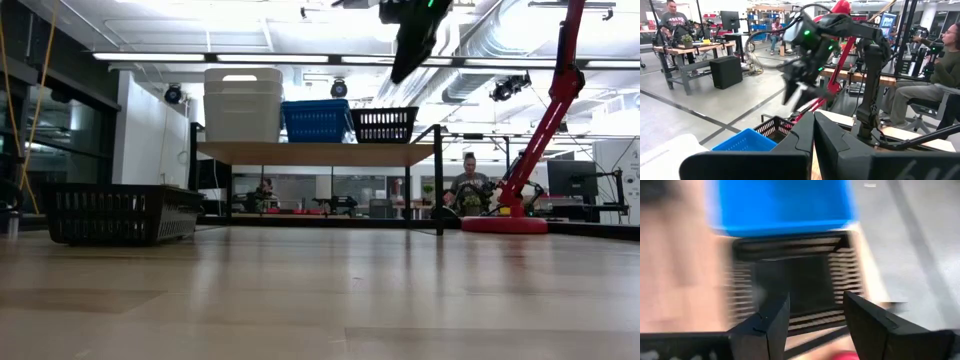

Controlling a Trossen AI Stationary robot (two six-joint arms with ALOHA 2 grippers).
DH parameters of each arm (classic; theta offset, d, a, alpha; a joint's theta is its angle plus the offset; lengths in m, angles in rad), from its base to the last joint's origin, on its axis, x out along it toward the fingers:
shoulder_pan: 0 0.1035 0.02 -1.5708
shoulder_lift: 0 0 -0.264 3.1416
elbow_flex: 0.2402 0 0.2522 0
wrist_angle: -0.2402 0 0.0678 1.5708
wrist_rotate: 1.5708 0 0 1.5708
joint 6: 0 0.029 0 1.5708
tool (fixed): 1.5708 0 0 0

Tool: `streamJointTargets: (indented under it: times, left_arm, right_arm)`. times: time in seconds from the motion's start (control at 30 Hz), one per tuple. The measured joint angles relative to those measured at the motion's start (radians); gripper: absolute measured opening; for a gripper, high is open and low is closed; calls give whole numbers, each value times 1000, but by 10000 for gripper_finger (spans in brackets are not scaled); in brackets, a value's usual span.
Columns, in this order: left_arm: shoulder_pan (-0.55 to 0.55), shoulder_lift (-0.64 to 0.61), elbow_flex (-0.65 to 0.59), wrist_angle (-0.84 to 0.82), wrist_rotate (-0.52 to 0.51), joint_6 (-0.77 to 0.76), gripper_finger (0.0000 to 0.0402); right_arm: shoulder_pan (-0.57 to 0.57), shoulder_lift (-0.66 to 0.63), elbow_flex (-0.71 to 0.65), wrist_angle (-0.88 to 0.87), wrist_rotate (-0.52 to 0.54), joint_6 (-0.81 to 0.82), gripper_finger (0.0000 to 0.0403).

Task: Stack baskets on shelf by color
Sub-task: Put the right black bin on the shelf

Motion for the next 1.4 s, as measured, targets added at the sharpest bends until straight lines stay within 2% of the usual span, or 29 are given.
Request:
streamJointTargets:
  times: [0.07, 0.23, 0.37, 0.43, 0.6, 0.9, 1.4]
  left_arm:
    - [0, 0, 0, 0, 0, 0, 0]
    - [0, 0, 0, 0, 0, 0, 0]
    - [0, 0, 0, 0, 0, 0, 0]
    - [0, 0, 0, 0, 0, 0, 0]
    - [0, 0, 0, 0, 0, 0, 0]
    - [0, 0, 0, 0, 0, 0, 0]
    - [0, 0, 0, 0, 0, 0, 0]
  right_arm:
    - [18, -40, -21, -37, -65, 53, 162]
    - [77, -163, -204, -66, 11, 134, 107]
    - [79, -270, -392, 78, 74, 208, 32]
    - [66, -298, -445, 155, 104, 238, 9]
    - [20, -264, -469, 234, 196, 282, 13]
    - [-80, -84, -426, 258, 173, 259, 1]
    - [-113, -30, -337, 376, 159, 219, 0]
